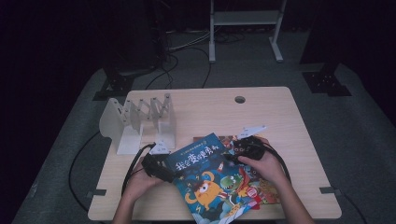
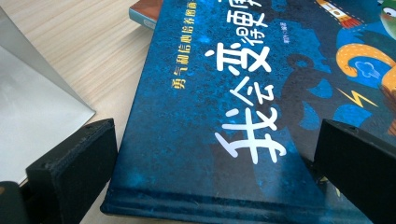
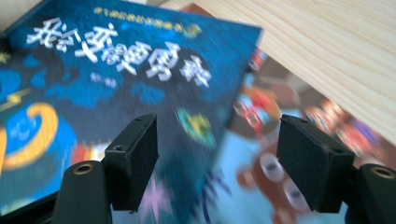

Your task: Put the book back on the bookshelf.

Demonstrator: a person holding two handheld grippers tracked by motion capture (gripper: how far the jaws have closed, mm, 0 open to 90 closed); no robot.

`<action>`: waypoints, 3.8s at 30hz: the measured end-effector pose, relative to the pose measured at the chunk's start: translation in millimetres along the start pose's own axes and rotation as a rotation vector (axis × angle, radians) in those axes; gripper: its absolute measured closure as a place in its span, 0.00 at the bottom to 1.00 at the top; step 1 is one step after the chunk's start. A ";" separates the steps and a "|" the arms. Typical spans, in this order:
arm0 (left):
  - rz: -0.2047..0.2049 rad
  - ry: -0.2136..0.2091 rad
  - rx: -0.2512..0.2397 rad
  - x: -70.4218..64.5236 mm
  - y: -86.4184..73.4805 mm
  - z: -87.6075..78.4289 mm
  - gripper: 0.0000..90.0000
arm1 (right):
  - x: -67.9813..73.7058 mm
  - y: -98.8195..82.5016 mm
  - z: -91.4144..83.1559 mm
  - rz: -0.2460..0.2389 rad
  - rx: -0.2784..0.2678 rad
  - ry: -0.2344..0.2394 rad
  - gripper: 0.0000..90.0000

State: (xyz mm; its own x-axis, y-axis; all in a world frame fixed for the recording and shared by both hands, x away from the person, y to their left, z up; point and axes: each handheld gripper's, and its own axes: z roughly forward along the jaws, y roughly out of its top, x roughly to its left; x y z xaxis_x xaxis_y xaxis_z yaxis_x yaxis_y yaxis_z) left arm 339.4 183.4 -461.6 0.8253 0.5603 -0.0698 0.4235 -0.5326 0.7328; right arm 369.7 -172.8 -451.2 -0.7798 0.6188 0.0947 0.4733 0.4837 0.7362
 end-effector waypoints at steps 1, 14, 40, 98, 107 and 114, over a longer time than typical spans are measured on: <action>-0.002 0.001 0.001 -0.2 0.1 0.0 0.00 | -1.2 -5.7 -6.4 0.008 -0.005 -0.007 0.31; -0.011 0.005 0.004 -0.8 0.5 0.2 0.00 | 3.4 -51.9 -55.6 0.033 -0.018 -0.038 0.31; -0.018 0.005 0.011 -0.5 0.7 0.2 0.00 | 50.4 -120.2 -108.7 0.002 -0.002 -0.044 0.30; 0.094 -0.167 0.041 -51.9 -1.6 3.6 0.00 | -49.0 -75.9 -69.4 0.141 -0.044 -0.192 0.32; 0.064 -0.162 0.035 -46.2 -3.8 2.0 0.00 | -46.9 -79.3 -70.3 0.160 -0.049 -0.159 0.32; 0.012 -0.100 0.016 -29.1 -10.9 -9.9 0.00 | -44.2 -78.5 -68.2 0.162 -0.049 -0.144 0.33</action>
State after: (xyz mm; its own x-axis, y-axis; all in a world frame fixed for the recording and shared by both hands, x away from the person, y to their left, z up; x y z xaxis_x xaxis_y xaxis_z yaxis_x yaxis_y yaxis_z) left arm 307.1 179.2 -460.8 0.8630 0.4885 -0.1289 0.4190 -0.5493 0.7230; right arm 339.1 -280.4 -467.5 -0.6269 0.7698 0.1202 0.5645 0.3424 0.7511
